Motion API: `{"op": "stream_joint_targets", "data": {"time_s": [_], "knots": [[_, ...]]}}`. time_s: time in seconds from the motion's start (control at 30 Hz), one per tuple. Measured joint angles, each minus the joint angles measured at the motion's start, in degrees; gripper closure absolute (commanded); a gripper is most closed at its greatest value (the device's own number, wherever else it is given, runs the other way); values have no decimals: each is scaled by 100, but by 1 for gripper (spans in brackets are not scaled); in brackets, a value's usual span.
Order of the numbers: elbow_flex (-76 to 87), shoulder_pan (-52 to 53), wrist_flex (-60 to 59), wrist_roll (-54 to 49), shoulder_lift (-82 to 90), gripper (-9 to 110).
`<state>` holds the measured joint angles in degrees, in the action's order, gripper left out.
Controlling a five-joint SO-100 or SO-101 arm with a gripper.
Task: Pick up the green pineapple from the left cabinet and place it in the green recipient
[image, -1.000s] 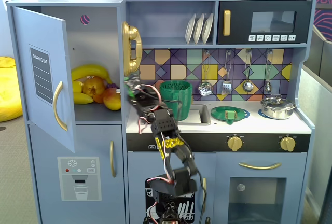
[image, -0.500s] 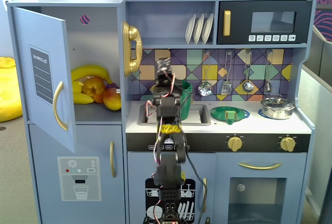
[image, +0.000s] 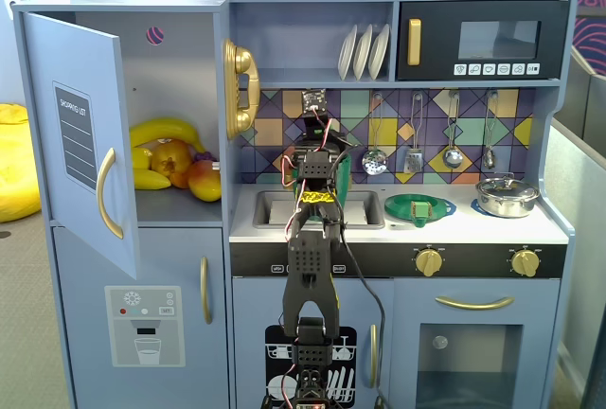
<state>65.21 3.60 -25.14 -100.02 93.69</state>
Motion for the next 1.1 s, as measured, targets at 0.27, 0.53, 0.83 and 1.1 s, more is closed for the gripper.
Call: {"op": "stream_joint_targets", "data": {"time_s": [0.27,0.53,0.83,1.1], "knots": [[-606,53,-782,-229,-360,52],[-519,53,-958,-158,-132,72],[1512,-105,-2109,-334,2716,102],[4632,79,-4113,-255,5739,102]]}}
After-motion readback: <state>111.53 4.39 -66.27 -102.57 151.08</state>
